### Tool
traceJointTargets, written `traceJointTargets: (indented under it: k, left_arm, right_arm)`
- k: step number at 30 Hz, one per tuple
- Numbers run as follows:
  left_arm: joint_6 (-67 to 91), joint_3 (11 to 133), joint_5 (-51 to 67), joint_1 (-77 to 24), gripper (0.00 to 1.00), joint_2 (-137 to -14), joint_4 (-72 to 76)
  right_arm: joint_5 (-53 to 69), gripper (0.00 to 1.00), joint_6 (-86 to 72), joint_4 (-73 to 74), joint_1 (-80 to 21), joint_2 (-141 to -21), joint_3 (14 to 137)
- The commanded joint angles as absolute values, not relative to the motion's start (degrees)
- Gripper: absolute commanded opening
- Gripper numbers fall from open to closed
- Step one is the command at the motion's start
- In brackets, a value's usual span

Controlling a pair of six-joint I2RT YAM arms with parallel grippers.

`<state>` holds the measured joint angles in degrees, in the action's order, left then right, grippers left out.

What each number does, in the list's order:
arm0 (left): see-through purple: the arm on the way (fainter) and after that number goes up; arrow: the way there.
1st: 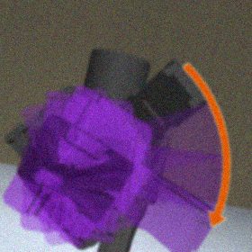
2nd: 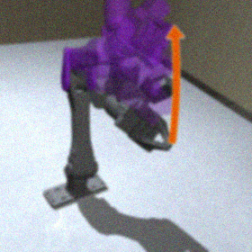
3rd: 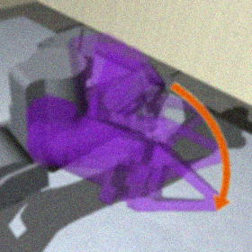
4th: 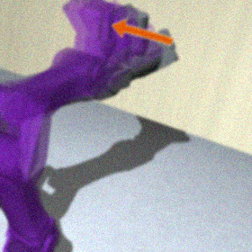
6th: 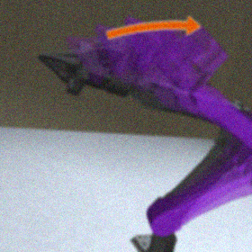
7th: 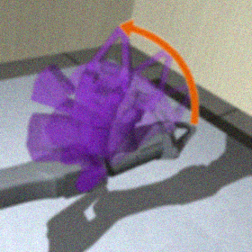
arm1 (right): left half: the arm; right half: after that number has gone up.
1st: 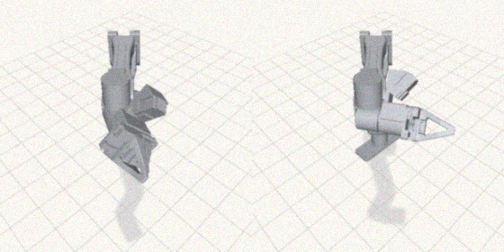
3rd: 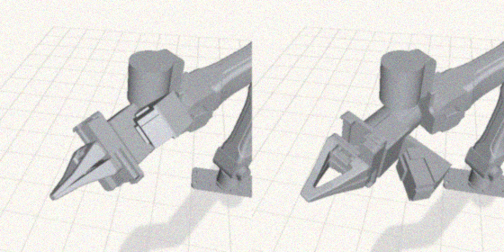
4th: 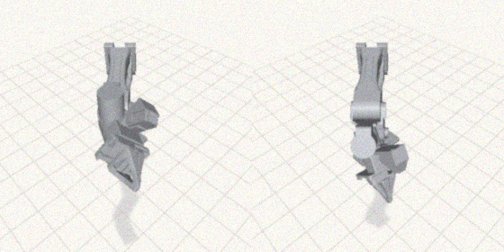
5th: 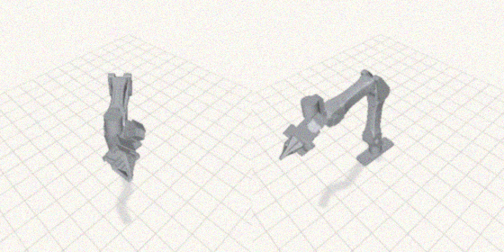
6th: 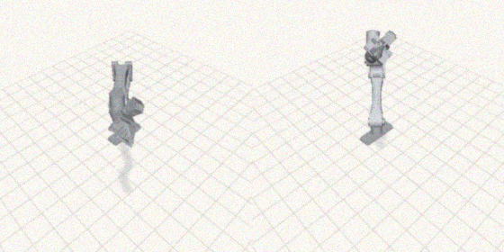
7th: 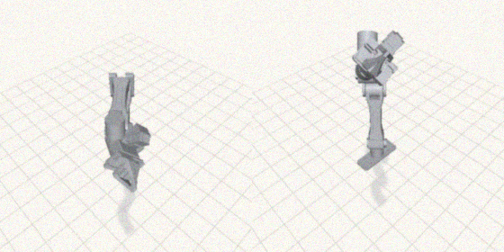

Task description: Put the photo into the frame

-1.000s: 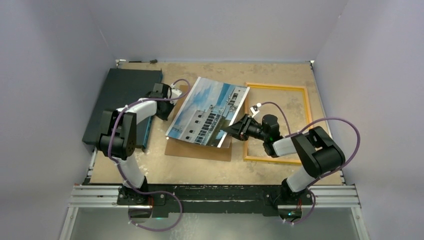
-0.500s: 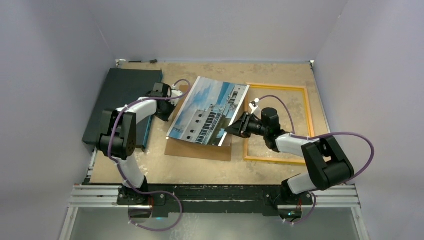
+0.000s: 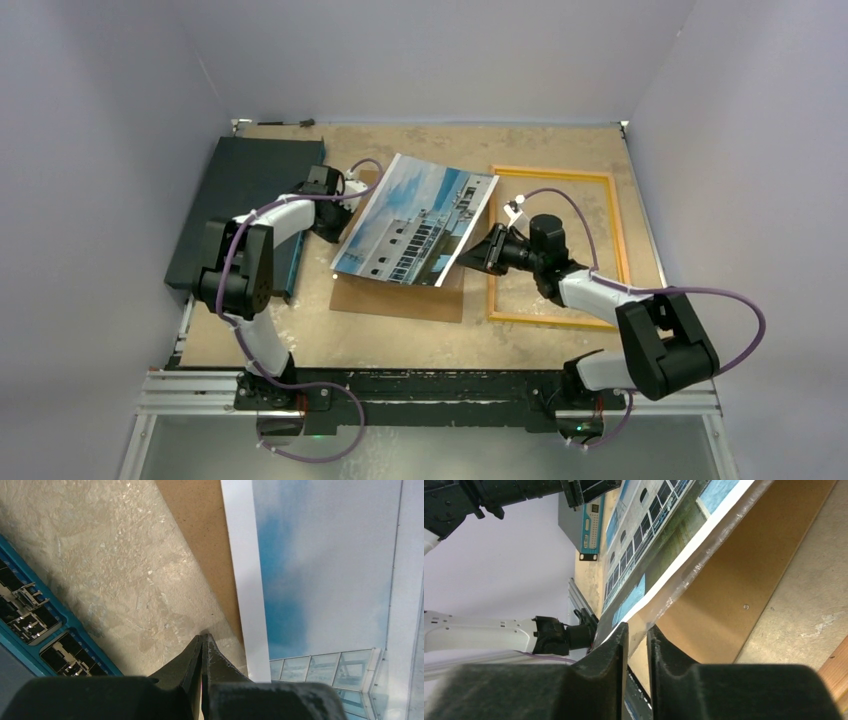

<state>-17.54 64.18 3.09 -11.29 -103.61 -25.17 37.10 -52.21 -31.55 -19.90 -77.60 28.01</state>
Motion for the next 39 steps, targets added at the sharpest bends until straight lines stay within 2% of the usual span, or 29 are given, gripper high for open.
traceJointTargets:
  k: [1,11,16,21,27,39]
  left_arm:
    - [-16.9,63.9,5.4,-12.1,0.0,-104.9,-26.8]
    - [-17.1,64.8,5.1,-12.1,0.0,-104.6,-27.4]
    - [-17.5,67.4,5.8,-12.1,0.0,-104.2,-29.1]
    - [-17.9,68.4,6.0,-12.9,0.0,-105.0,-29.7]
    - [-17.9,67.4,6.0,-14.5,0.0,-105.7,-29.1]
    - [-19.7,64.9,3.9,-15.7,0.0,-107.8,-27.8]
  right_arm:
    - [38.1,0.19,-51.9,-32.6,-19.5,-77.2,27.9]
    - [37.8,0.04,-50.6,-27.6,-18.0,-74.9,29.9]
    - [33.9,0.0,-45.9,-14.3,-16.8,-70.8,35.9]
    - [27.7,0.0,-39.9,-0.6,-14.8,-66.7,44.2]
    - [25.2,0.0,-32.7,14.3,-13.5,-67.1,53.4]
    - [10.8,0.0,-28.5,28.2,-10.9,-65.2,69.9]
